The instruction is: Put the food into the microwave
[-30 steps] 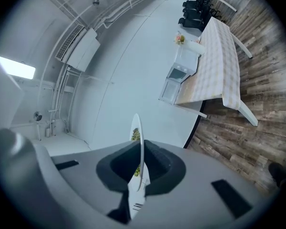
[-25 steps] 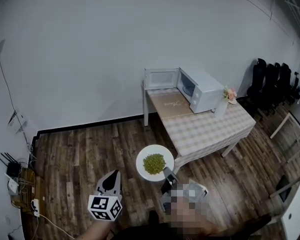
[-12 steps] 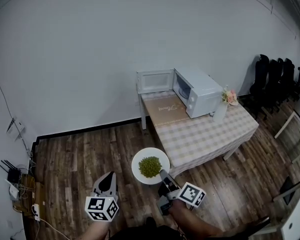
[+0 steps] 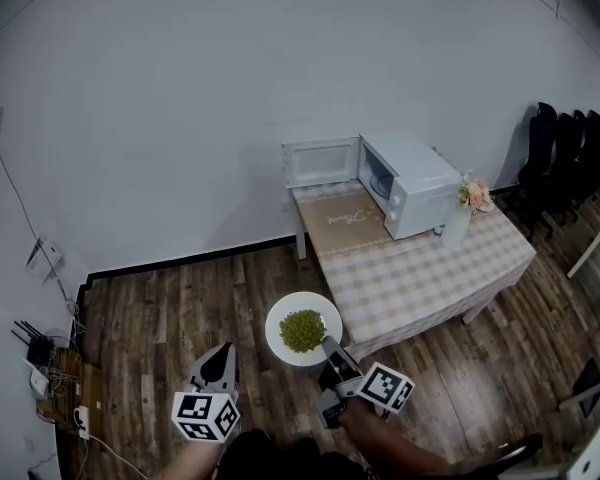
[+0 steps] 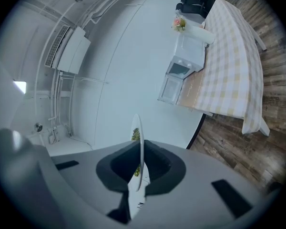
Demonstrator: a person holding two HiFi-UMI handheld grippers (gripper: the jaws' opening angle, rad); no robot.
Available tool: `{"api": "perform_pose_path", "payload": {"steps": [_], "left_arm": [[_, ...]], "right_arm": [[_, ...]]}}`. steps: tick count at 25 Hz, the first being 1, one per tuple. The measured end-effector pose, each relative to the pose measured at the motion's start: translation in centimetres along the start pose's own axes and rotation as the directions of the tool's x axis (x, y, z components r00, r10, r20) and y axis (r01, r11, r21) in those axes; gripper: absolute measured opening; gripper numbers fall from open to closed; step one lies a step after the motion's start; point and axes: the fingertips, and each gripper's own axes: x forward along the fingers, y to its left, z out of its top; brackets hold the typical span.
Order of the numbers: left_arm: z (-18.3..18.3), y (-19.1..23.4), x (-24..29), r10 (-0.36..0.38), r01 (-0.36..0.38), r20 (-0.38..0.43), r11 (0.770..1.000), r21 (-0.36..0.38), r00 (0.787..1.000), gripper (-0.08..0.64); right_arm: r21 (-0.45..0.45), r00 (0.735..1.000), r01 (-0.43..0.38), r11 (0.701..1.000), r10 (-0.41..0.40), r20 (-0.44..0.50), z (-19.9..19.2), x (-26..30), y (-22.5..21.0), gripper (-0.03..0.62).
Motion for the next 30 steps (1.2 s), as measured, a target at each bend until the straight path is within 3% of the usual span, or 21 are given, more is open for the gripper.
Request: {"api": "perform_pose_path", "payload": {"steps": [11, 16, 26, 30], "left_arm": [[0.9, 2.7, 6.1, -0.059, 0.059, 0.027, 0.998, -0.019, 0.998, 0.008], [1.8, 6.0, 9.7, -0.082, 0.083, 0.04, 0.996, -0.03, 0.996, 0.008], [4.1, 13.2, 16.5, -0.102, 0.104, 0.051, 0.994, -0.038, 0.993, 0.008], [4.9, 16.4, 18.8, -0.095, 0.099, 0.055, 0.992, -0.079, 0.994, 0.008]], "right_arm": [[-0.033, 1.0, 0.015, 0.999, -0.015, 0.017, 1.8, 5.8, -0.7, 0.023], [-0.035, 0.995, 0.095, 0.995, -0.095, 0.023, 1.9, 9.5, -1.9, 0.023], [-0.069, 0.994, 0.105, 0.992, -0.102, 0.044, 3.3, 18.2, -2.3, 0.023], [-0.065, 0.992, 0.116, 0.991, -0.113, 0.052, 3.5, 21.4, -2.3, 0.023]]}}
